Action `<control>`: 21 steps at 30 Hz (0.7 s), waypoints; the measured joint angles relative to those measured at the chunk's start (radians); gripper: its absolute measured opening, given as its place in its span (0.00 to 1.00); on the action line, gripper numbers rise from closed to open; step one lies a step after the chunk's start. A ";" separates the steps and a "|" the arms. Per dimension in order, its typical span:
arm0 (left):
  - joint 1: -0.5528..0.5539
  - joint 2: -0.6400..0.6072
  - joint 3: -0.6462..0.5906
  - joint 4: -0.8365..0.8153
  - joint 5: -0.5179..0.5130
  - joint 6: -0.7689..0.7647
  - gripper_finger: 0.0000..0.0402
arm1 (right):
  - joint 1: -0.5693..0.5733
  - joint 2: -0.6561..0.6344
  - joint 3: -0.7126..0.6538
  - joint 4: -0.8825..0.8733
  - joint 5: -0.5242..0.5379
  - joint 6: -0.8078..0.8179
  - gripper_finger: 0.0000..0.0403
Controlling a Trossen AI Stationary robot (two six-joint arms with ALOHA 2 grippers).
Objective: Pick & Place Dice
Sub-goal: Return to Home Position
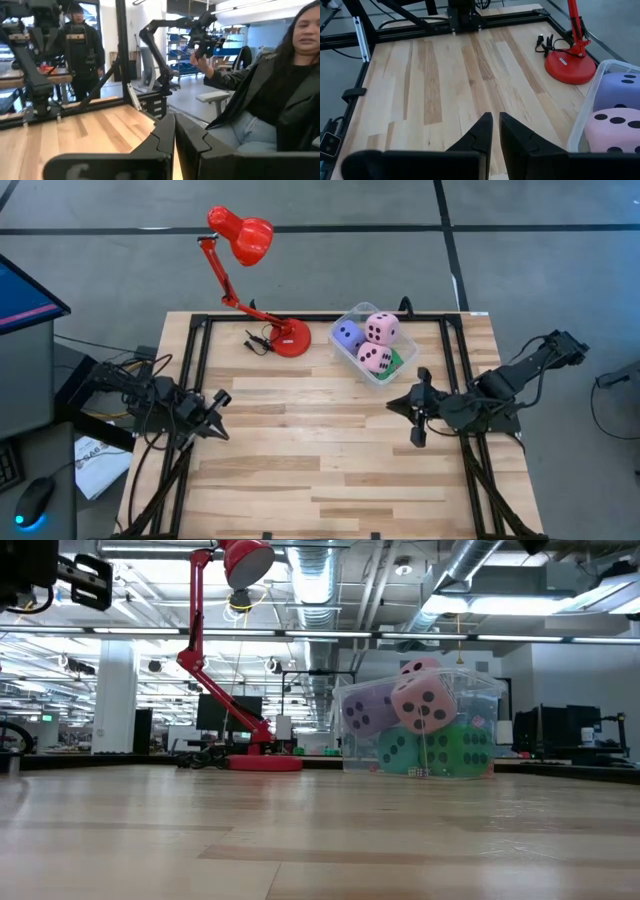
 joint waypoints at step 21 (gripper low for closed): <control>-0.001 0.008 -0.046 -0.016 -0.050 0.045 0.00 | -0.034 -0.054 0.000 -0.008 0.000 0.000 0.08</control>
